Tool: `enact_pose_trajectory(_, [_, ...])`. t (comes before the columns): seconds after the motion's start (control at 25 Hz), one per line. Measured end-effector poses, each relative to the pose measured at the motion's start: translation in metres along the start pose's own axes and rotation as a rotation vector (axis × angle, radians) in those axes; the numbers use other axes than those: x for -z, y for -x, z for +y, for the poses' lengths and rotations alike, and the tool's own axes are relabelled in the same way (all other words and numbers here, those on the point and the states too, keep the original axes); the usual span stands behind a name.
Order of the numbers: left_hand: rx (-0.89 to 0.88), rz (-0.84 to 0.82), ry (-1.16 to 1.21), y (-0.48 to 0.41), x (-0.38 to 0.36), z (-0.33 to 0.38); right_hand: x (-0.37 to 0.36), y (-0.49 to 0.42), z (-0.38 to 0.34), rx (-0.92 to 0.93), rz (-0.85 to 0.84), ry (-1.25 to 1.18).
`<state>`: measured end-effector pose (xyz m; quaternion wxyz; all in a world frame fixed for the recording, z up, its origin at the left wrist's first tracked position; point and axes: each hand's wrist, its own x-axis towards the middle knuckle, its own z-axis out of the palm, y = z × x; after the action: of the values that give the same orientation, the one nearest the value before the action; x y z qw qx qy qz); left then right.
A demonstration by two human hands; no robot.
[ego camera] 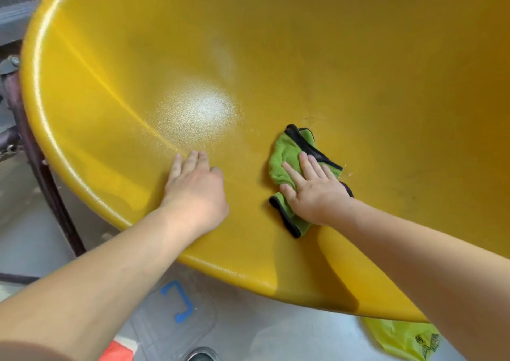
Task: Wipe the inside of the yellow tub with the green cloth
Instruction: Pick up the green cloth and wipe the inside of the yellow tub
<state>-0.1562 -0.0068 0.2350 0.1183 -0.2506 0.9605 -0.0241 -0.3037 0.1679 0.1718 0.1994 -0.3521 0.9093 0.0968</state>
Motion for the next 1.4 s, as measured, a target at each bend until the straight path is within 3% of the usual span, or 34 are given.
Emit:
enact_pose_trajectory(0.08, [0.014,-0.041,0.036,0.004,0.003,0.007,-0.008,0.023,-0.009,0.018,-0.009,-0.027])
enact_pose_trajectory(0.16, [0.037,-0.050,0.083,0.009,0.002,0.010,-0.010,0.052,-0.021,0.147,0.002,-0.058])
enact_pose_trajectory(0.28, [0.037,0.020,0.129,0.020,-0.005,0.009,-0.010,0.087,-0.018,0.381,0.006,-0.069])
enact_pose_trajectory(0.36, [-0.004,0.100,0.137,0.024,-0.007,0.006,-0.005,0.078,-0.003,0.417,-0.022,-0.058])
enact_pose_trajectory(0.48, [-0.010,0.177,0.106,0.022,-0.003,-0.009,0.008,0.020,-0.003,0.310,0.029,-0.033])
enact_pose_trajectory(0.6, [0.024,0.153,0.059,0.019,-0.002,-0.028,0.010,-0.032,-0.031,0.061,0.134,-0.128])
enact_pose_trajectory(0.68, [0.036,0.148,0.037,0.016,0.000,-0.041,0.007,-0.041,-0.055,0.007,0.167,-0.178])
enact_pose_trajectory(0.76, [0.030,0.164,0.050,0.015,0.002,-0.052,0.004,-0.029,-0.078,0.116,0.160,-0.178])
enact_pose_trajectory(0.88, [0.013,0.231,0.111,0.021,0.001,-0.060,-0.002,0.020,-0.108,0.430,0.109,-0.196])
enact_pose_trajectory(1.0, [-0.042,0.300,0.192,0.027,0.000,-0.049,-0.005,0.057,-0.082,0.623,0.024,-0.199])
enact_pose_trajectory(1.08, [-0.100,0.313,0.228,0.029,-0.001,-0.036,-0.004,0.056,-0.039,0.562,-0.006,-0.078])
enact_pose_trajectory(1.2, [-0.248,0.243,0.280,0.034,-0.007,-0.003,-0.002,0.052,0.000,0.253,-0.024,-0.017])
enact_pose_trajectory(1.28, [-0.348,0.171,0.357,0.037,-0.009,0.027,-0.002,0.060,0.000,0.236,-0.061,-0.132])
enact_pose_trajectory(1.4, [-0.404,-0.034,0.446,0.034,-0.011,0.070,0.016,0.090,0.023,0.216,-0.070,-0.500])
